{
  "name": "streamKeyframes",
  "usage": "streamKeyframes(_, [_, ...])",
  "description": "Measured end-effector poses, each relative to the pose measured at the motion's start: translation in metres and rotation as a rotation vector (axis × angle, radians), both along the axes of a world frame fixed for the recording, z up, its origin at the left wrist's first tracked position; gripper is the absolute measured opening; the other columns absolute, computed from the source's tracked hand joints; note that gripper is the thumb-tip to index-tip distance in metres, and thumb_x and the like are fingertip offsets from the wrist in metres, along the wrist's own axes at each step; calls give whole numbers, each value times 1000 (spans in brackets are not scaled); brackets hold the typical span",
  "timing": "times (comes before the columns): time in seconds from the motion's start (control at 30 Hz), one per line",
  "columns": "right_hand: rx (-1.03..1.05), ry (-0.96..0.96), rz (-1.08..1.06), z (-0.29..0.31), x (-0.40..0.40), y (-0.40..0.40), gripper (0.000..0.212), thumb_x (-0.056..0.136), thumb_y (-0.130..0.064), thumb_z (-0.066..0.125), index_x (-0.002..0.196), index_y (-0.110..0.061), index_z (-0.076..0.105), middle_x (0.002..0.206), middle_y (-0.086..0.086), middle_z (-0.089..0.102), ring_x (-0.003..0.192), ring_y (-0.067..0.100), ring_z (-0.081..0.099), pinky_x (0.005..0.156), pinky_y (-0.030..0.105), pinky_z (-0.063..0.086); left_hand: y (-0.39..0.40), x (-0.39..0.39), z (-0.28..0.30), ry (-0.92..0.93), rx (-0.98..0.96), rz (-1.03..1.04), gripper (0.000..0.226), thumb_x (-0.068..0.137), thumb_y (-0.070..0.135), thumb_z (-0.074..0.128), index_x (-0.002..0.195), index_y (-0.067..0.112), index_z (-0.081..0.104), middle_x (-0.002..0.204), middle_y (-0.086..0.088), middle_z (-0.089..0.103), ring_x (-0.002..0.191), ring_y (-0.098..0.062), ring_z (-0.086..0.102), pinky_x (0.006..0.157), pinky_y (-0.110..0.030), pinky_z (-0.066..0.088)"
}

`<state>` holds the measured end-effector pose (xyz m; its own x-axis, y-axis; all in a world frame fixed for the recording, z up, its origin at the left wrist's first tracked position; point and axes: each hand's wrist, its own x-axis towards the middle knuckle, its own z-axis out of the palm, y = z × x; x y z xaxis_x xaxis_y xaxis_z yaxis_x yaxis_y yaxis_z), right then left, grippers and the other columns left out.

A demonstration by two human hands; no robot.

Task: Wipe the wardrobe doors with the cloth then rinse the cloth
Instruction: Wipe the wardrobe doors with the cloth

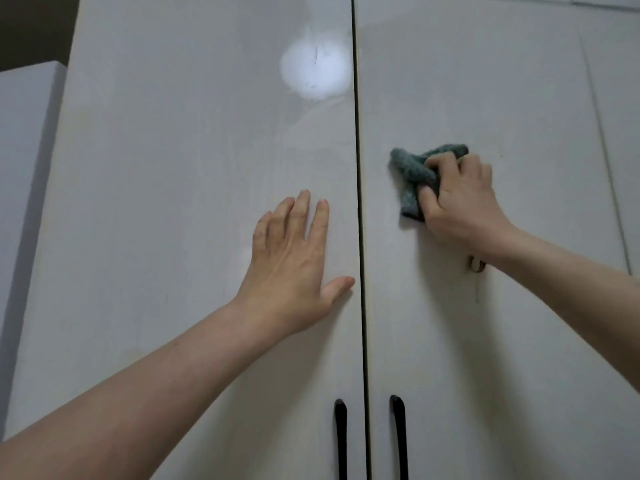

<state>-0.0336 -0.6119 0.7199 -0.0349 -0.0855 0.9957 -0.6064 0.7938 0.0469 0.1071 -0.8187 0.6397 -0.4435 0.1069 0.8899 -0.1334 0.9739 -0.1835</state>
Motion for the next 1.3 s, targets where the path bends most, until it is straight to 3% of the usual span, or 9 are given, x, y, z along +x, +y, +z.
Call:
streamKeyframes(0.1, [-48,-13,-42,-32,8,-17,37,91,-32,42,125,-18,42,114,19,39,105,36,37,92,45,32,8,-4,-1,-5,-7,-4,98,88,67,43,155,17,-9,161,-8,-17,148,-28,-15,121,-46,-4])
streamKeyframes(0.27, [223,34,107,-108,25,-36,33,86,-37,40,116,-24,45,102,5,38,92,26,36,85,39,31,13,-8,-4,-16,-11,1,100,86,69,47,155,18,-6,161,-10,-17,148,-30,-15,120,-46,-3])
streamKeyframes(0.4, [196,122,40,-41,9,-13,41,84,-40,40,121,-22,46,110,14,43,102,35,41,94,41,30,17,-8,2,-19,-17,17,101,86,68,48,155,18,-7,161,-9,-18,148,-29,-15,120,-45,-4])
streamKeyframes(0.53, [-150,-159,77,20,0,16,45,92,-37,48,132,-20,38,127,18,35,120,36,32,104,42,25,19,-6,0,-30,2,28,99,88,65,47,154,18,-9,161,-8,-19,148,-28,-16,121,-45,-4])
streamKeyframes(0.77, [219,80,58,-109,25,-20,46,87,-41,45,132,-30,44,114,8,41,102,29,38,88,42,36,25,-7,-2,-38,17,35,99,87,65,48,155,18,-8,161,-9,-19,147,-29,-15,120,-45,-3])
streamKeyframes(0.87, [178,111,-56,-61,16,-3,54,88,-49,42,139,-28,41,122,17,43,110,35,39,95,44,35,30,-9,6,-45,4,44,103,86,66,50,155,18,-9,161,-9,-19,147,-29,-15,121,-44,-2])
streamKeyframes(1.0, [-78,-105,-37,13,0,28,53,95,-40,44,146,-29,33,140,16,32,126,36,30,106,46,25,38,-13,6,-49,28,48,103,85,64,53,154,19,-10,160,-9,-21,147,-29,-17,120,-44,-2])
streamKeyframes(1.13, [-96,8,-19,-56,-6,0,49,94,-35,44,143,-29,42,142,15,35,127,30,28,98,45,26,40,-14,5,-42,43,60,106,83,66,54,154,20,-9,161,-8,-20,147,-29,-16,120,-44,-2])
streamKeyframes(1.3, [263,175,-2,-116,-1,-2,47,92,-45,39,134,-30,54,126,12,42,120,32,39,92,43,32,54,-21,8,-34,49,66,111,79,67,58,155,17,-5,160,-11,-15,146,-29,-11,119,-46,3])
